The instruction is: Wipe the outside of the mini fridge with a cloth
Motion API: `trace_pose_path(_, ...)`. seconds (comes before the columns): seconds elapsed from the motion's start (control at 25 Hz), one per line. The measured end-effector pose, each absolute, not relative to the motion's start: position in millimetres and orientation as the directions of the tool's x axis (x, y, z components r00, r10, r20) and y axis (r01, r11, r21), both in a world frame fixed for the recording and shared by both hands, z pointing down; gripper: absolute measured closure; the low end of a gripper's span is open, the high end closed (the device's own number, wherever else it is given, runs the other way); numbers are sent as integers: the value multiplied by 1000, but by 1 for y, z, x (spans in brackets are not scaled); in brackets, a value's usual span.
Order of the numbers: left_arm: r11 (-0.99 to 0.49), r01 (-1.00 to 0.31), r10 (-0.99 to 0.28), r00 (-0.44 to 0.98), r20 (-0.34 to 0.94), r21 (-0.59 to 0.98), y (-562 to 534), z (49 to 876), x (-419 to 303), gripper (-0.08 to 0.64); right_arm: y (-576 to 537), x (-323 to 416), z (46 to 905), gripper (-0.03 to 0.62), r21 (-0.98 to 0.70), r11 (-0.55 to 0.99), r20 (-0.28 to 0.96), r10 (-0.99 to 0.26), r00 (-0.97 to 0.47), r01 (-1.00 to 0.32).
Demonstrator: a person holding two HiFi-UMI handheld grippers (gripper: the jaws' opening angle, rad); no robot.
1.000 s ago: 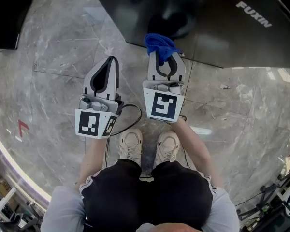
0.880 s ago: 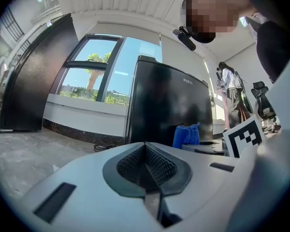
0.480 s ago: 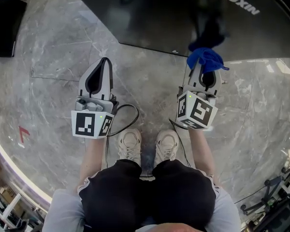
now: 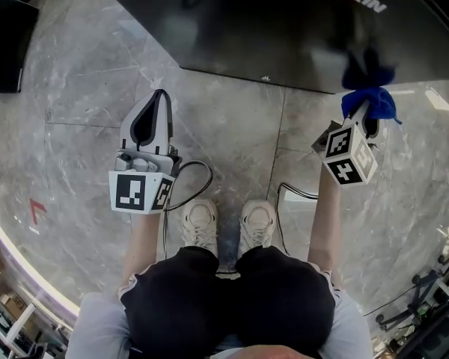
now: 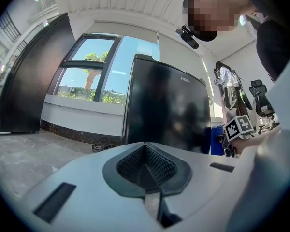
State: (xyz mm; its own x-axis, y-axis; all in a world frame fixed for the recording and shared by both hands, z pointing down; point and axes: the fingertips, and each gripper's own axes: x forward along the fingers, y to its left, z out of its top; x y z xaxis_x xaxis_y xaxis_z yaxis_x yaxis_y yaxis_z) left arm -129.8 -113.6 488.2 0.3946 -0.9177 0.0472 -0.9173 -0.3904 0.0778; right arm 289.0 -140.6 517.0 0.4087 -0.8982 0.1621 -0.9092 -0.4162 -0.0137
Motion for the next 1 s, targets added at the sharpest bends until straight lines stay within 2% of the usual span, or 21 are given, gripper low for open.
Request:
trace_pose_path(0.24, -389, -918, -918, 393, 48, 72, -113, 487, -128, 555, -146, 310, 501, 517, -47, -456, 135, -884, 447, -889)
trace_pose_path(0.44, -384, -921, -920, 388, 54, 71, -112, 490, -129, 555, -113, 285, 531, 517, -159, -393, 195, -912, 362, -906)
trace_pose_path(0.68, -399, -913, -912, 405, 62, 86, -110, 496, -116, 555, -100, 174, 545, 517, -181, -112, 196, -978, 76, -977)
trace_pose_path(0.88, -399, -911, -911, 407, 70, 107, -109, 504, -114, 555, -125, 72, 545, 517, -251, 112, 122, -982, -146, -962)
trace_pose_path(1.0, -381, -917, -918, 391, 71, 118, -111, 507, -124, 555, -136, 11, 542, 517, -178, 269, 78, -955, -286, -947)
